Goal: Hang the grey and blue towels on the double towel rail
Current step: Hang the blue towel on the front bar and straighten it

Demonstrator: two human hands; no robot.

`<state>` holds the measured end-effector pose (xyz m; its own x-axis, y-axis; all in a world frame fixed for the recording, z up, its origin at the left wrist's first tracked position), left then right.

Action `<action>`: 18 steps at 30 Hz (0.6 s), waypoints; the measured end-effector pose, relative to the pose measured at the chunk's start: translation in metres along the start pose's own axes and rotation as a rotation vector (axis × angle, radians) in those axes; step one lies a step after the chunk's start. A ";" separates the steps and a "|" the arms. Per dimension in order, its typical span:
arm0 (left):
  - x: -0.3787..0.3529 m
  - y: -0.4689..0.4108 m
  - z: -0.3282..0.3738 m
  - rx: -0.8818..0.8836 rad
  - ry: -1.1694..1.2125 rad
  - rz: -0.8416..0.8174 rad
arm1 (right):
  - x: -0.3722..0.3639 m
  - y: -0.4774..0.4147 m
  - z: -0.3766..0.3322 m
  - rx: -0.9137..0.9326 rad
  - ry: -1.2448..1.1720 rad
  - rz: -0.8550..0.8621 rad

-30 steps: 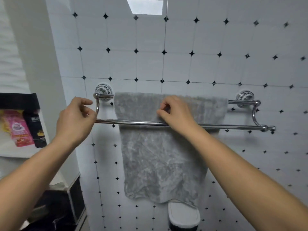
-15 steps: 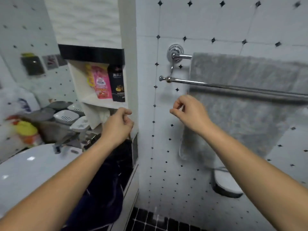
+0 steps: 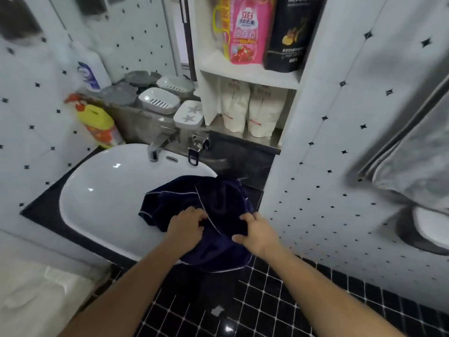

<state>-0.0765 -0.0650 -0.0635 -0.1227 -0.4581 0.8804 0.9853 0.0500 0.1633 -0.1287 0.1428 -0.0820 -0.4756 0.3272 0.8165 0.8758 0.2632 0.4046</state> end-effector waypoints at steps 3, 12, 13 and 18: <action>-0.011 -0.003 -0.014 0.016 -0.012 -0.021 | -0.028 -0.009 -0.011 -0.088 -0.077 0.041; -0.021 -0.006 0.018 0.357 0.846 0.053 | -0.005 -0.005 -0.005 -0.084 -0.644 0.135; -0.018 -0.007 0.035 0.382 1.001 0.035 | 0.009 0.002 -0.003 -0.058 -0.715 0.148; 0.010 -0.005 0.137 0.159 1.299 -0.053 | 0.085 0.054 0.019 0.091 -0.948 0.236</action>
<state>-0.0994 0.0518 0.0052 0.1306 -0.9743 -0.1835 0.9473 0.0681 0.3130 -0.1235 0.2016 0.0015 -0.1934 0.9630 0.1875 0.9661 0.1536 0.2073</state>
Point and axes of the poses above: each hand's wrist, its own y-axis away from the middle knuckle, its own x-axis out of the back of the hand, z = x × y, the point moved 1 cm from there along -y, towards the middle knuckle, and after that the axes turned 4 degrees about -x, right-handed, at the moved point
